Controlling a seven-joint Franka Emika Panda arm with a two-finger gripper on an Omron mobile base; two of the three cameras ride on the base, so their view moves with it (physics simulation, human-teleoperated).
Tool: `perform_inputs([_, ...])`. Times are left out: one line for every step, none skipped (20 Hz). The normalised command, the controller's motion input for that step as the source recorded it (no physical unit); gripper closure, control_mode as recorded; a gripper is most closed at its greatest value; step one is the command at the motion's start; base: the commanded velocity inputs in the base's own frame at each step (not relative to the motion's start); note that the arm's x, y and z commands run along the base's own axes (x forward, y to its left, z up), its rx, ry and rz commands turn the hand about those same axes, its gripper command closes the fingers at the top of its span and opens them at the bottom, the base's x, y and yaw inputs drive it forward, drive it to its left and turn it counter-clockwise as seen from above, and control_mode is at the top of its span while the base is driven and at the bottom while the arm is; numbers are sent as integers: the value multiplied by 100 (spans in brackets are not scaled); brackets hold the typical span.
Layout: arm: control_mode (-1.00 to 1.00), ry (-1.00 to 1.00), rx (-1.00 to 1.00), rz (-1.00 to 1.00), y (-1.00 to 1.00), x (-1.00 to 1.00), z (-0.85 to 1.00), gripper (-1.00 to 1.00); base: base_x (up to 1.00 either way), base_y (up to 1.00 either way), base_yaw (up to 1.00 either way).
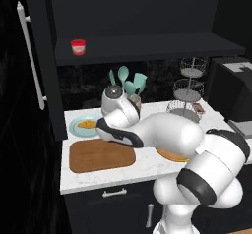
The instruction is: From the different types of pastries on the counter, select a croissant and place it on the cutting board. Then retrieve a jar of jam from the cabinet and place it alongside the croissant on the cutting board.
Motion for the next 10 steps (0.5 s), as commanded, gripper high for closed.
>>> perform_inputs([-100,0,0,4,27,35,-13,-100,0,0,0])
perform_inputs([-100,0,0,4,25,35,-15,-100,0,0,0])
perform_inputs([-100,0,0,4,26,38,-17,-100,0,0,0])
perform_inputs([-100,0,0,5,26,35,-20,-100,0,0,0])
perform_inputs([-100,0,0,5,29,39,-21,-100,0,0,0])
perform_inputs([-100,1,0,4,30,37,-20,-100,0,0,0])
perform_inputs([-100,1,0,3,23,34,-19,-100,0,0,0])
perform_inputs([-100,3,0,3,24,41,-19,-100,0,0,0])
perform_inputs([-100,0,0,3,21,40,-22,-100,0,0,0])
perform_inputs([-100,0,0,4,22,46,-28,-100,0,0,0])
